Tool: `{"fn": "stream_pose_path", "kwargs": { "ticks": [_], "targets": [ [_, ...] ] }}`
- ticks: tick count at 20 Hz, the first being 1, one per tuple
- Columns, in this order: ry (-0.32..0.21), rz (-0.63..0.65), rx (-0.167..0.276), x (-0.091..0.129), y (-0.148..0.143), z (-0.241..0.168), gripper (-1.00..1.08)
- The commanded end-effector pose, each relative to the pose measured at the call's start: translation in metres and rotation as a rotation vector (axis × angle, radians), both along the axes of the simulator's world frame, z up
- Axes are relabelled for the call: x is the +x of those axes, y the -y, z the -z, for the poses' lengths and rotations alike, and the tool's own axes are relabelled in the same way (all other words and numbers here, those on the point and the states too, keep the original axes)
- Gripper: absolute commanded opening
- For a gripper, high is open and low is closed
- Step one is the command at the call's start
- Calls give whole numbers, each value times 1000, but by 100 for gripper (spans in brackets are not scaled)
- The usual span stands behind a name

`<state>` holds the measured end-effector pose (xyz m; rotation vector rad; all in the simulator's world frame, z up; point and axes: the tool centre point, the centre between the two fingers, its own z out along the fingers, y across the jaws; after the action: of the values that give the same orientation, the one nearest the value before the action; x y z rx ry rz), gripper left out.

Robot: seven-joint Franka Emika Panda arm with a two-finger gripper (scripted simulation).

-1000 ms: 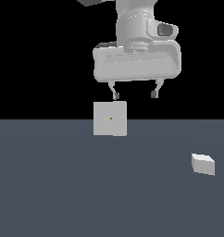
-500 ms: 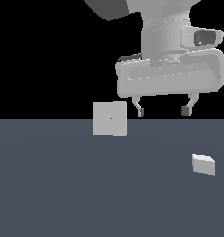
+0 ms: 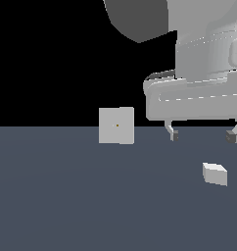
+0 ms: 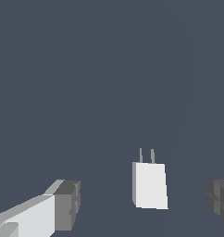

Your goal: Plug the charger into the wall socket.

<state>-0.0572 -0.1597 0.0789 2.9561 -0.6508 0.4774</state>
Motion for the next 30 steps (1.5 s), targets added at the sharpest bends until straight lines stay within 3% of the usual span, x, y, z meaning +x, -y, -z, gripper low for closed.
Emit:
{"fn": "stream_pose_path", "kwargs": {
  "ticks": [1,15,30],
  "targets": [
    [13,22,-4,-5,7,6,100],
    [28,53,-7,-11,16,20,100],
    [31,56,-5,-11,16,67,100]
  ]
}}
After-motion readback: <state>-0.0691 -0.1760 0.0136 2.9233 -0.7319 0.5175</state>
